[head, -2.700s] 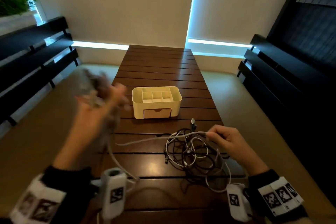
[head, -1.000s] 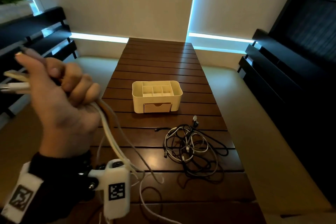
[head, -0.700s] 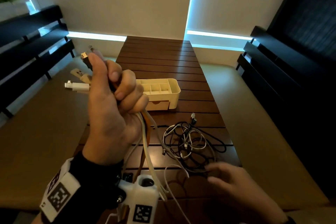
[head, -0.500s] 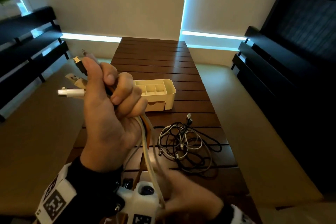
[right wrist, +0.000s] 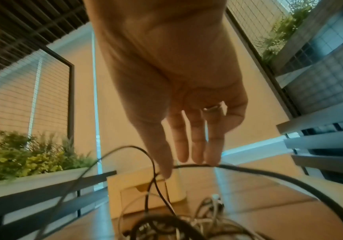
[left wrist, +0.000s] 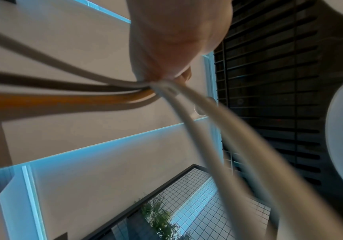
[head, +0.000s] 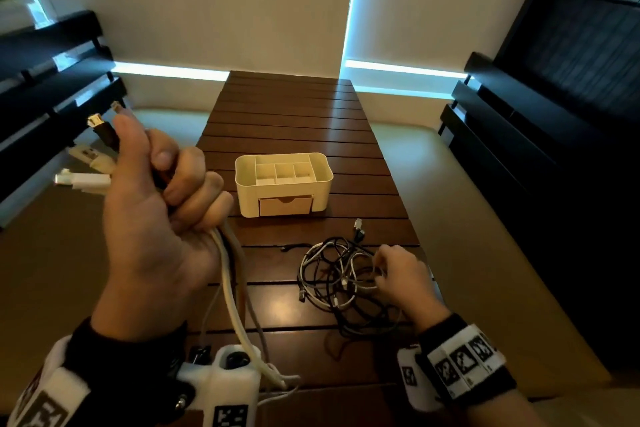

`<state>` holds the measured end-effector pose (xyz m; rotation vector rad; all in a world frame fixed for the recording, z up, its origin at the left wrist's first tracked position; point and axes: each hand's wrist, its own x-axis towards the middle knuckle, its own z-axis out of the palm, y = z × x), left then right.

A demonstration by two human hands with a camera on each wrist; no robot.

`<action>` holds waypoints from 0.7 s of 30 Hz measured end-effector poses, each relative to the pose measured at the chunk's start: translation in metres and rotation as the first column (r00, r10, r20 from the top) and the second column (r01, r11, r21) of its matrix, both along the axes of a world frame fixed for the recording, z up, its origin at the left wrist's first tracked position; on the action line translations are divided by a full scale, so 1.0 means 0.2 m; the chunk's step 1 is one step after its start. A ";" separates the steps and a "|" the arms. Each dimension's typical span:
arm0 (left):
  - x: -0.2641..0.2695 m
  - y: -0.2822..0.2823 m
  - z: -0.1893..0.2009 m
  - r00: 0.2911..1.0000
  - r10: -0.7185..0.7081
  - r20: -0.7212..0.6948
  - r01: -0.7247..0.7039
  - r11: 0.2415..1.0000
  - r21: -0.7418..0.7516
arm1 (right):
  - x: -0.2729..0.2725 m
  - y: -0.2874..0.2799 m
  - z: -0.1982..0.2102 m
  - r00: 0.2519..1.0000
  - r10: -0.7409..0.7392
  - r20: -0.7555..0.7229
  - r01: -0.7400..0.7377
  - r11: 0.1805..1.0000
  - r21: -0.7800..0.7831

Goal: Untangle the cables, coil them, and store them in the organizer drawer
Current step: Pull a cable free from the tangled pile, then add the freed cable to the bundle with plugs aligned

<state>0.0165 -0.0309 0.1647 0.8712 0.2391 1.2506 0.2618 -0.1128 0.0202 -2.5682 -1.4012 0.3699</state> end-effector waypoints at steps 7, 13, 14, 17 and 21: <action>0.04 -0.01 -0.10 0.998 0.022 -0.057 -0.026 0.997 -0.067 | -0.06 0.03 -0.15 0.987 -0.055 -0.150 0.089 0.969 0.231; 0.18 0.03 -0.32 0.950 -0.147 -0.275 0.094 0.976 -0.194 | -0.20 0.14 -0.11 0.843 -0.093 -0.530 0.193 0.972 0.136; 0.20 0.04 -0.36 0.934 -0.148 -0.325 0.087 0.977 -0.196 | -0.20 0.17 -0.08 0.709 -0.102 -0.698 0.264 0.956 0.128; 0.27 0.06 -0.42 0.889 -0.145 -0.434 0.074 0.982 -0.175 | -0.14 0.19 0.12 0.455 0.027 -0.890 0.278 0.945 0.171; 0.39 0.11 -0.45 0.833 -0.220 -0.508 0.188 0.976 -0.114 | -0.10 0.18 0.42 0.597 0.245 -0.763 0.000 0.952 0.306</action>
